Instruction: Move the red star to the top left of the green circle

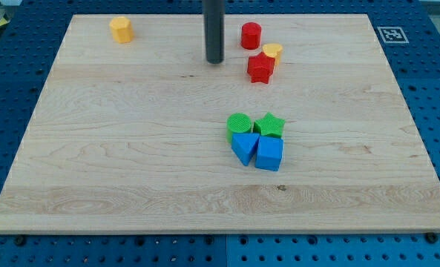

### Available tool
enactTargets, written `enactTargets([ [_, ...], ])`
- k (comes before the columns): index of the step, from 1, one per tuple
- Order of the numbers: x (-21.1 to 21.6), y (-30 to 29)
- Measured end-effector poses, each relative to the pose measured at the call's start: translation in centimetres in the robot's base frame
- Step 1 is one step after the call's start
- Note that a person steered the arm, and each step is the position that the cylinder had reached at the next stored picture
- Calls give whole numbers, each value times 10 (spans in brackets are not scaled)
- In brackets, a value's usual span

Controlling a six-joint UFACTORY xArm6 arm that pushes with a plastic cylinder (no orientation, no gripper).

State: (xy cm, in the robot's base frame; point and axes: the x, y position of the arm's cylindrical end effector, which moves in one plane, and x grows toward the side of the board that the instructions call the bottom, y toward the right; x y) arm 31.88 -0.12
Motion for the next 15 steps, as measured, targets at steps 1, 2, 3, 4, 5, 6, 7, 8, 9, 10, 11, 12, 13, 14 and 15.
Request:
enactTargets([
  [1,-18,3],
  [2,-62,5],
  [3,-97,7],
  [4,-92,57],
  [5,-15,101],
  [6,36,113],
  [7,36,99],
  [8,42,74],
  [9,45,18],
  [10,51,-24],
  [11,83,-32],
  [12,94,-22],
  [13,94,5],
  [14,107,52],
  [15,114,96],
])
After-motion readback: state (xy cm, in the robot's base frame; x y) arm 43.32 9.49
